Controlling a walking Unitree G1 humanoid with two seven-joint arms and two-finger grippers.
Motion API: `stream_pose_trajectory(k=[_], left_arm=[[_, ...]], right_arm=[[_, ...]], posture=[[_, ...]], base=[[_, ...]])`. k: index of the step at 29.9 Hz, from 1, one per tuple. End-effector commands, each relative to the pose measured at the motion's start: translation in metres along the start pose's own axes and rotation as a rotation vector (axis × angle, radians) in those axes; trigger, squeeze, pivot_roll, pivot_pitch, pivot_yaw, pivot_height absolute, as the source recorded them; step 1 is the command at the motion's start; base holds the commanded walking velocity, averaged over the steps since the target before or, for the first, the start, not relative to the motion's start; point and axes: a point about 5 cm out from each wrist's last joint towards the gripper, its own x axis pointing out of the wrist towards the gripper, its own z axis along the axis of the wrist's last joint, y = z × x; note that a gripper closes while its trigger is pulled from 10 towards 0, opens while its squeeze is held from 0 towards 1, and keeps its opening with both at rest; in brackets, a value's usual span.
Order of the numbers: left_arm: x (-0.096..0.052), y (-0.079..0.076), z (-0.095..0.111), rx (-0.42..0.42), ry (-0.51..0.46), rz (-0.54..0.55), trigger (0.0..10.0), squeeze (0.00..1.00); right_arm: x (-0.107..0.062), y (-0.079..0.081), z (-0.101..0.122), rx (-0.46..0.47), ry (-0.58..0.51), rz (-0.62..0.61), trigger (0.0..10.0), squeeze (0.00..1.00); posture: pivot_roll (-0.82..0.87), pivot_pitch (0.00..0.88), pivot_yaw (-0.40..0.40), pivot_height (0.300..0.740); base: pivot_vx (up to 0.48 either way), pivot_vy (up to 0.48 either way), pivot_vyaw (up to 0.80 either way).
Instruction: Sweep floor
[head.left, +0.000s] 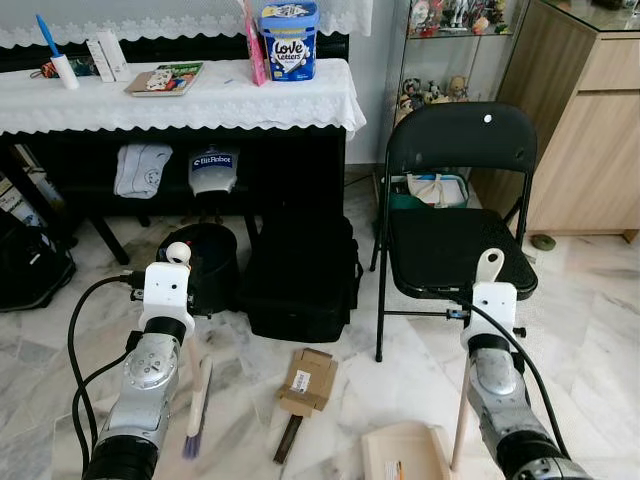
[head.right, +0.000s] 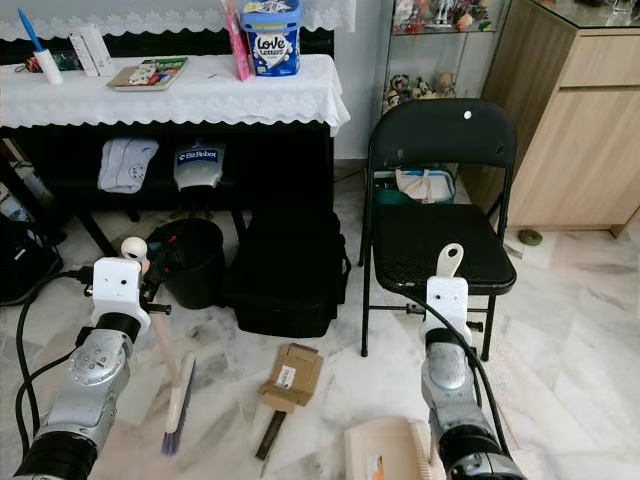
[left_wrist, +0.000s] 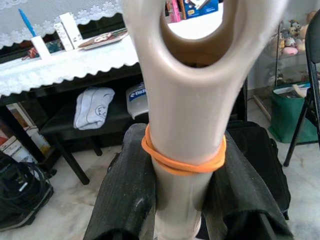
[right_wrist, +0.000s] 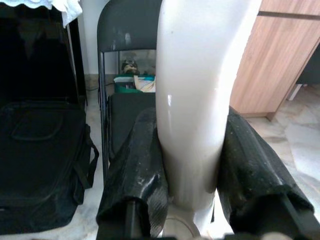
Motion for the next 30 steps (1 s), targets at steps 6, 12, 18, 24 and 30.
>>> stream_pose_trajectory(k=[6, 12, 18, 24, 30], left_arm=[[0.003, 0.01, 0.009, 0.038, -0.046, 0.005, 10.0, 0.0], [0.001, 0.013, 0.008, 0.042, -0.046, 0.01, 10.0, 0.0], [0.0, 0.011, 0.008, 0.036, -0.043, 0.0, 10.0, 0.0], [0.001, 0.01, 0.008, 0.031, -0.043, -0.009, 10.0, 0.0], [0.001, 0.01, 0.006, 0.029, -0.03, -0.023, 10.0, 0.0]], right_arm=[[-0.004, 0.004, -0.016, 0.052, 0.114, -0.021, 10.0, 0.0], [-0.01, 0.003, -0.028, 0.096, 0.183, -0.038, 10.0, 0.0], [-0.011, 0.008, -0.029, 0.096, 0.186, -0.02, 10.0, 0.0], [-0.011, 0.008, -0.029, 0.096, 0.195, -0.018, 10.0, 0.0], [-0.011, 0.009, -0.031, 0.107, 0.23, -0.007, 10.0, 0.0]], posture=[[0.03, 0.0, 0.064, 0.74], [0.04, 0.0, 0.063, 0.74], [0.04, 0.0, 0.063, 0.74], [0.05, 0.0, 0.063, 0.74], [0.04, 0.0, 0.062, 0.74]], base=[[0.0, 0.0, 0.0], [0.0, 0.0, 0.0], [0.0, 0.0, 0.0], [0.0, 0.0, 0.0], [0.0, 0.0, 0.0]])
